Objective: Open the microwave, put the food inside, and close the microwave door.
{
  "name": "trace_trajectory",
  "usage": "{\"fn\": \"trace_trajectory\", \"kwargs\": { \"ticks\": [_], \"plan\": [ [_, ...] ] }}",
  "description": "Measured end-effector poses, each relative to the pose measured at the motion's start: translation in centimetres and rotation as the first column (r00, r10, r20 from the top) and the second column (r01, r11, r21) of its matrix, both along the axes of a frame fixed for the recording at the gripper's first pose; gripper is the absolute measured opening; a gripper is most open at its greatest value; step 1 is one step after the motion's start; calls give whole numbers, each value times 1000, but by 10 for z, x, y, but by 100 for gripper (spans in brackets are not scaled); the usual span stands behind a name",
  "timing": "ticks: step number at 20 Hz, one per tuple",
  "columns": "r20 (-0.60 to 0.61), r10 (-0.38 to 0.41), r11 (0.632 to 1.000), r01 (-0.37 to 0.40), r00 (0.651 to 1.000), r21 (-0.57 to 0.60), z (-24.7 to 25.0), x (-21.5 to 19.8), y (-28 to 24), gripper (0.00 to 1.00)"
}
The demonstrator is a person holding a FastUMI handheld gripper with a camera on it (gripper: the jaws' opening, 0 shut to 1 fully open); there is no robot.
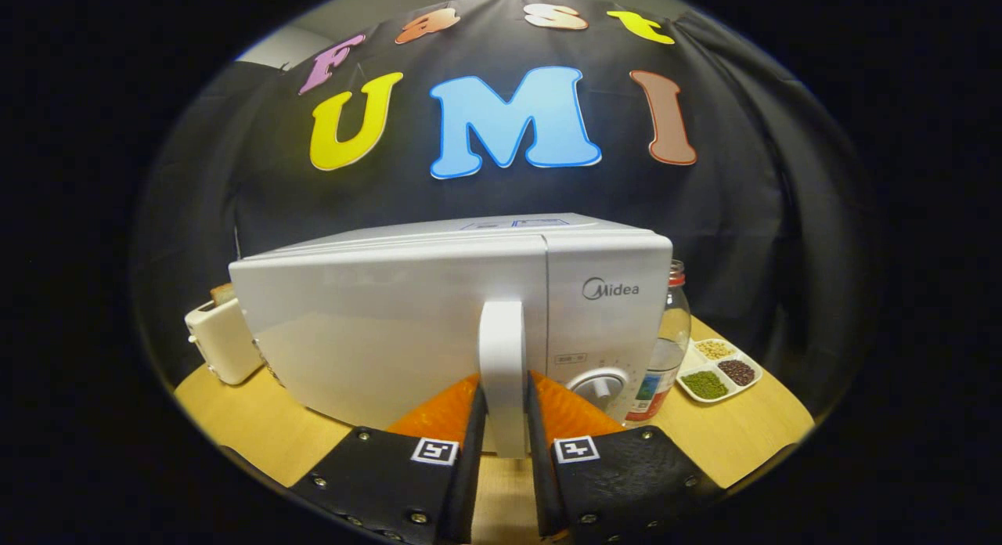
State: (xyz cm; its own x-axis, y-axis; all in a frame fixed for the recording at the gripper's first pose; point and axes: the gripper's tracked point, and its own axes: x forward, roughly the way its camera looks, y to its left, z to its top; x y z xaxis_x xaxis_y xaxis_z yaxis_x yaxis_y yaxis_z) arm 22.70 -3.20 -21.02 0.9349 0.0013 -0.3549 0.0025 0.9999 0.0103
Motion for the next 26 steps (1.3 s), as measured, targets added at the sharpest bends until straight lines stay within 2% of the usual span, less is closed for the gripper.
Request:
{"fn": "trace_trajectory", "kwargs": {
  "ticks": [4,5,16,17,22,26],
  "plan": [
    [-23,-19,1000,19,1000,0,-2,-1,0,27],
    [-30,-23,1000,23,999,-14,1,-3,0,16],
    [-65,-61,998,59,996,-35,1,-10,0,16],
    [-61,-66,997,63,996,-46,3,-11,0,7],
    [-71,-72,996,67,995,-58,2,-10,1,7],
    [-43,-53,993,48,998,-106,6,-47,11,7]
  ]
}}
